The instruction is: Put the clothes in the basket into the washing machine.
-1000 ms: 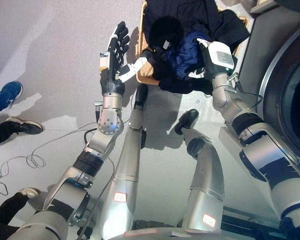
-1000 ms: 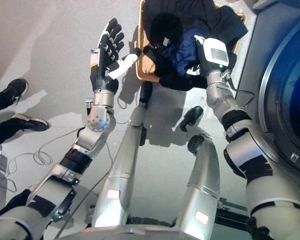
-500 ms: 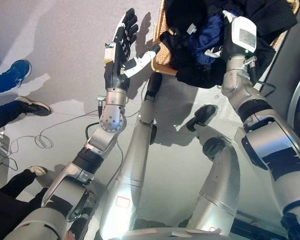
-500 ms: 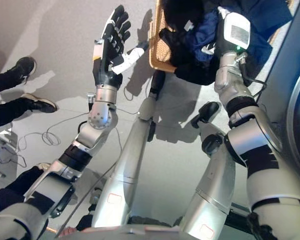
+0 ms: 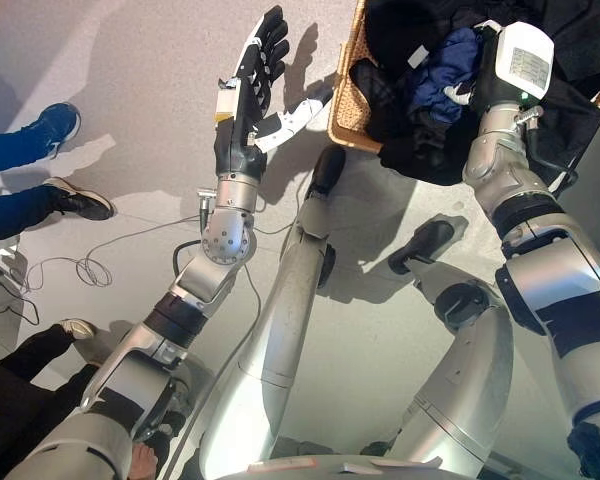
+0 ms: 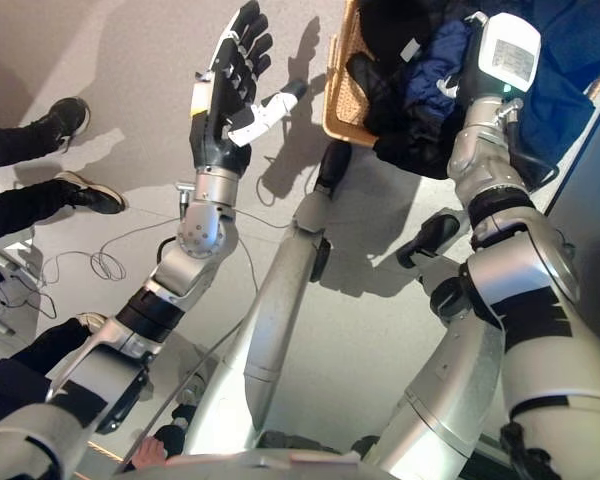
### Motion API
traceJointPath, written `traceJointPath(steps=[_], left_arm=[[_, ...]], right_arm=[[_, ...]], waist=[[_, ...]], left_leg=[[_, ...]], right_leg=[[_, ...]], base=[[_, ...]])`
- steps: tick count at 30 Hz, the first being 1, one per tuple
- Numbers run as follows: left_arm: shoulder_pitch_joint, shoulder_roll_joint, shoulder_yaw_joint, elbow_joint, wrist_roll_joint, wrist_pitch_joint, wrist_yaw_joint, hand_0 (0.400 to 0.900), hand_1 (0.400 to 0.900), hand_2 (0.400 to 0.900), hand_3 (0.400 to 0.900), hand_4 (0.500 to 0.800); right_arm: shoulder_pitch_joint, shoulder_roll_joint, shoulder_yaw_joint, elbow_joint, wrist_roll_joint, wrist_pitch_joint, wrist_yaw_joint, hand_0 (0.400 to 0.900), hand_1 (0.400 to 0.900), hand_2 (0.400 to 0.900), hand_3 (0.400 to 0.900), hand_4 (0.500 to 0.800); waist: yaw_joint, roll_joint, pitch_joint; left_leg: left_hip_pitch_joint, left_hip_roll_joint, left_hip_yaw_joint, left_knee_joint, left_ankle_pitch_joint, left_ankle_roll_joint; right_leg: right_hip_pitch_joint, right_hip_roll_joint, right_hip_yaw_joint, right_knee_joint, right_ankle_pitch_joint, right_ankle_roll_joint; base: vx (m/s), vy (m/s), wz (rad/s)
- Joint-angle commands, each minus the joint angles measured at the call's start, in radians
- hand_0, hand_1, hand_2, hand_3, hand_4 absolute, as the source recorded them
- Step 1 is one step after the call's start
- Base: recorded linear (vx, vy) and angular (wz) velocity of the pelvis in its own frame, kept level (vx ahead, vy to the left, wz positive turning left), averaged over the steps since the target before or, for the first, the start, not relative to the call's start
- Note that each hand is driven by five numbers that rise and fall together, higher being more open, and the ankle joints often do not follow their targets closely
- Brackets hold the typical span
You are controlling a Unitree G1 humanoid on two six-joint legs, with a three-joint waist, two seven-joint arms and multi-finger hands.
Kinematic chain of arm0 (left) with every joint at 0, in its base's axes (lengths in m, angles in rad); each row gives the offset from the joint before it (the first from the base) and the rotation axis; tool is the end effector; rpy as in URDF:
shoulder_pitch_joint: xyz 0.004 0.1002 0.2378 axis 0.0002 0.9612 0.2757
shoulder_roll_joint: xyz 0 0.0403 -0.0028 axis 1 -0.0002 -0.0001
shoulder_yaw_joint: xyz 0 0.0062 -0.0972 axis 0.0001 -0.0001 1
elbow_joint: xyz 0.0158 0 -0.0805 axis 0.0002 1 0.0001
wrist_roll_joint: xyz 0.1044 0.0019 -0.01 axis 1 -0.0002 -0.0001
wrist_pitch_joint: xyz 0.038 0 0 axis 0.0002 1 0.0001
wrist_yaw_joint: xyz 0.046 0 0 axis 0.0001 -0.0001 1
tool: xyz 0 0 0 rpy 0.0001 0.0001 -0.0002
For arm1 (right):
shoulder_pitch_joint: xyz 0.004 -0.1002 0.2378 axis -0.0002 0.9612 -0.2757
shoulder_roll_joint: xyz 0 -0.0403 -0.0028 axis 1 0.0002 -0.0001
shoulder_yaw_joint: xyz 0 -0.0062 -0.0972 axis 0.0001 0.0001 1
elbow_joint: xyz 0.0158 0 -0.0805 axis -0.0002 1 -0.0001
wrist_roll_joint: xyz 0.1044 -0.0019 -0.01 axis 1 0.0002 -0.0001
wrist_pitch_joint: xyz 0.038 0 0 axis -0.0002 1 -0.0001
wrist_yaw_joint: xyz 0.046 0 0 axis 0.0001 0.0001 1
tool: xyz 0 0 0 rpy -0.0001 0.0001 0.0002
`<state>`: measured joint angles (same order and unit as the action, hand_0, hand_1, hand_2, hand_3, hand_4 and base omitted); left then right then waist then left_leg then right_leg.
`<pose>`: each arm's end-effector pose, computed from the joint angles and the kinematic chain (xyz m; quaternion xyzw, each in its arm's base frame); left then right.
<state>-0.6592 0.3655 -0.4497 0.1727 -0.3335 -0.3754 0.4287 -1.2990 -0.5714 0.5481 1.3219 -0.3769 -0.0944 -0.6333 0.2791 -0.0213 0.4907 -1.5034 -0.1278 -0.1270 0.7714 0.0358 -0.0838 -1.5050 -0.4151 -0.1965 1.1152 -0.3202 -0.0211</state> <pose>0.2850 0.1007 0.1709 -0.0171 -0.3371 -0.0626 0.9392 0.3702 -0.2299 0.2210 -0.5638 -0.1686 -0.2859 0.7563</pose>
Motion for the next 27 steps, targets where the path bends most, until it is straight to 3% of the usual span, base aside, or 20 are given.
traceJointPath(steps=[1,9,15,19,27], left_arm=[[0.109,-0.028,0.025,-0.113,0.013,-0.103,0.005,0.900,0.900,0.900,0.900,0.800],[0.111,-0.023,0.032,-0.102,0.017,-0.100,0.011,0.900,0.900,0.900,0.900,0.800],[0.126,-0.013,0.066,-0.096,0.032,-0.089,0.033,0.900,0.900,0.900,0.900,0.800],[0.145,-0.010,0.127,-0.091,0.053,-0.074,0.072,0.900,0.900,0.900,0.900,0.800],[0.170,-0.010,0.194,-0.076,0.069,-0.063,0.109,0.900,0.900,0.900,0.900,0.800]], right_arm=[[0.163,0.076,0.058,0.001,-0.035,-0.011,0.018,0.400,0.400,0.400,0.400,0.500],[0.174,0.075,0.049,-0.024,-0.011,-0.022,0.011,0.400,0.400,0.400,0.400,0.500],[0.187,0.053,0.027,-0.117,0.053,-0.064,-0.005,0.400,0.400,0.400,0.400,0.500],[0.225,0.007,-0.015,-0.306,0.099,-0.090,-0.020,0.400,0.400,0.400,0.400,0.500],[0.301,-0.071,-0.138,-0.567,0.113,-0.106,-0.052,0.400,0.400,0.400,0.400,0.500]], waist=[[-0.020,0.085,-0.135],[-0.033,0.075,-0.137],[-0.074,0.044,-0.137],[-0.140,-0.003,-0.133],[-0.214,-0.043,-0.153]], left_leg=[[-0.008,-0.043,-0.020,0.110,-0.172,0.079],[-0.004,-0.043,-0.023,0.108,-0.163,0.075],[0.000,-0.032,-0.021,0.120,-0.165,0.071],[0.007,-0.015,-0.016,0.116,-0.164,0.066],[0.022,0.010,-0.024,0.081,-0.160,0.065]], right_leg=[[-0.050,0.003,0.092,-0.036,0.104,0.160],[-0.043,0.009,0.090,-0.037,0.109,0.155],[-0.027,0.027,0.087,-0.042,0.112,0.147],[-0.002,0.056,0.072,-0.079,0.131,0.145],[0.023,0.082,0.050,-0.127,0.140,0.149]], base=[[0.00,0.000,0.00],[-0.01,-0.004,-0.01],[-0.03,-0.013,-0.12],[-0.04,-0.021,-0.23],[-0.03,-0.005,-0.15]])
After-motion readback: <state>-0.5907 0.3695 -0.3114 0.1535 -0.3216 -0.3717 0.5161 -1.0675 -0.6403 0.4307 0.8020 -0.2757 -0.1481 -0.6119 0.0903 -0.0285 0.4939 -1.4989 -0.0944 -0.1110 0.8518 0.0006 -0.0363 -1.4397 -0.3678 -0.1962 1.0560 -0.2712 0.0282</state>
